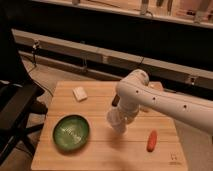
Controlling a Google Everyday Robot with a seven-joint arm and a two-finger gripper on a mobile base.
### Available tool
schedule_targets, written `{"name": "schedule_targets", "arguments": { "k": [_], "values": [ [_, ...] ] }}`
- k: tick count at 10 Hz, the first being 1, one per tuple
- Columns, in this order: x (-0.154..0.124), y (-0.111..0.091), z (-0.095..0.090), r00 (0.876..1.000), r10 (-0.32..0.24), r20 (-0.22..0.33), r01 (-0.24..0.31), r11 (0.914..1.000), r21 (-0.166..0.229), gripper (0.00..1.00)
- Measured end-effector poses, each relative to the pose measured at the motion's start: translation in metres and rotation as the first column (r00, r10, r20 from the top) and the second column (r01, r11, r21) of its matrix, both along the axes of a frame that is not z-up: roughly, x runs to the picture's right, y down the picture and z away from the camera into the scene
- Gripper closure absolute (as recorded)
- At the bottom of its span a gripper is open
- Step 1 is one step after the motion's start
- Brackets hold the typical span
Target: Pick up the ceramic cup
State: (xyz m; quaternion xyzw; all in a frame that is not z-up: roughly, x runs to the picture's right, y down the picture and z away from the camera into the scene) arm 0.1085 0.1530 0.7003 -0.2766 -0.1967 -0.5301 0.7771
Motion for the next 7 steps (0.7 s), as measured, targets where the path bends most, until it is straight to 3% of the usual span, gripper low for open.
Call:
{"name": "schedule_targets", "arguments": {
  "k": [7],
  "values": [
    [0.002,-0.013,-0.008,1.000,0.000,0.000,0.000,1.0000,0.001,0.87]
  ]
}}
